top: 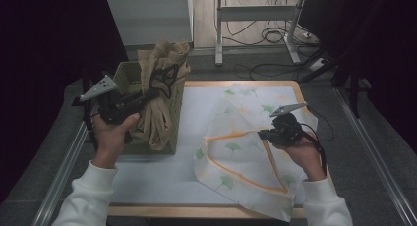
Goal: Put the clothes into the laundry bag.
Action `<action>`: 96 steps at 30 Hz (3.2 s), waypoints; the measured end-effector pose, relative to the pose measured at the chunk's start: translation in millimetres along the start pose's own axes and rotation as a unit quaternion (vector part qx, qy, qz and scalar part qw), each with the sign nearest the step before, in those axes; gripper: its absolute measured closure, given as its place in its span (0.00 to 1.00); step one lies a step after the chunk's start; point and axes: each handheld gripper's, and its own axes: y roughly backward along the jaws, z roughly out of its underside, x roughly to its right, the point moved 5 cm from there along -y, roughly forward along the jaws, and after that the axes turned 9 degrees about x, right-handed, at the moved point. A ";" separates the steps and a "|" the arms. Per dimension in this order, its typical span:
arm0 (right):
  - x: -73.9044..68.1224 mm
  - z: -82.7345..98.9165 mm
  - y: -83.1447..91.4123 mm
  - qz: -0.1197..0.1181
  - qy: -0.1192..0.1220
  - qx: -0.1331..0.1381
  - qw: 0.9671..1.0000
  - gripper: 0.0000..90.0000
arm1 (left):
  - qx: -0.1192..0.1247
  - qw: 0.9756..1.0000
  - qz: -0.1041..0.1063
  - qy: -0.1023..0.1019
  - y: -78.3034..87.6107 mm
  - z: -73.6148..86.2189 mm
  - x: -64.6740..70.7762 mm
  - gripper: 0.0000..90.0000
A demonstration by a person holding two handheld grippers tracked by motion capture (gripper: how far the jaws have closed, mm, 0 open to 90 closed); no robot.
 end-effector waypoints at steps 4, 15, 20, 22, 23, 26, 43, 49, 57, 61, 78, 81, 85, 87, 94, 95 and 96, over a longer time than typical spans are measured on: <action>-0.1 0.0 -0.3 0.000 0.000 0.000 1.000 0.96 | 0.000 1.000 0.004 -0.002 0.8 0.1 3.8 0.88; -0.5 -0.2 -0.5 0.000 -0.002 0.000 1.000 0.96 | -0.002 1.000 0.023 0.001 2.6 2.8 15.7 0.88; 0.1 -0.2 -0.2 -0.001 0.001 0.000 1.000 0.96 | -0.005 1.000 0.029 0.000 3.6 4.4 21.3 0.88; 0.1 -0.2 -0.6 0.000 0.000 0.001 1.000 0.96 | -0.007 0.999 0.032 0.000 4.1 4.9 24.2 0.88; -0.2 -0.2 -0.7 0.000 -0.002 0.000 1.000 0.96 | -0.008 0.999 0.033 0.000 4.4 5.2 25.7 0.88; -0.3 -0.3 -0.9 0.000 -0.002 -0.001 1.000 0.96 | -0.014 0.999 0.039 -0.004 5.9 6.9 29.3 0.88; -4.3 -0.7 -7.7 -0.005 0.001 -0.007 1.000 0.96 | -0.043 0.998 0.053 -0.009 5.6 26.0 39.6 0.88; -7.4 -0.9 -13.0 -0.007 0.004 -0.011 1.000 0.96 | -0.051 0.997 0.056 -0.012 7.4 31.0 41.4 0.88; -11.0 -1.8 -19.4 -0.011 0.006 -0.018 1.000 0.96 | -0.056 0.996 0.070 -0.006 11.7 34.4 47.2 0.88; -12.1 -1.8 -22.2 -0.012 0.008 -0.020 1.000 0.96 | -0.060 0.995 0.075 -0.011 13.5 36.2 51.5 0.88; -15.0 -7.8 -27.2 -0.018 0.009 -0.016 1.000 0.96 | -0.099 0.990 0.098 -0.020 15.8 60.1 69.8 0.88; -15.0 -8.3 -27.9 -0.019 0.008 -0.016 1.000 0.96 | -0.106 0.989 0.101 -0.019 15.2 64.9 72.3 0.88; -14.9 -8.5 -29.1 -0.021 0.009 -0.015 1.000 0.96 | -0.117 0.987 0.108 -0.019 14.2 72.3 76.0 0.88; -15.1 -8.5 -29.7 -0.020 0.008 -0.016 1.000 0.96 | -0.121 0.986 0.111 -0.019 13.6 75.5 78.1 0.88; -14.9 -8.1 -29.9 -0.020 0.008 -0.016 1.000 0.96 | -0.134 0.984 0.119 -0.023 11.8 84.5 84.8 0.88; -14.8 -8.0 -29.7 -0.020 0.007 -0.016 1.000 0.96 | -0.135 0.983 0.121 -0.022 11.5 85.7 86.1 0.88; -14.7 -7.9 -29.6 -0.020 0.007 -0.016 1.000 0.96 | -0.137 0.983 0.122 -0.022 11.3 87.0 87.1 0.88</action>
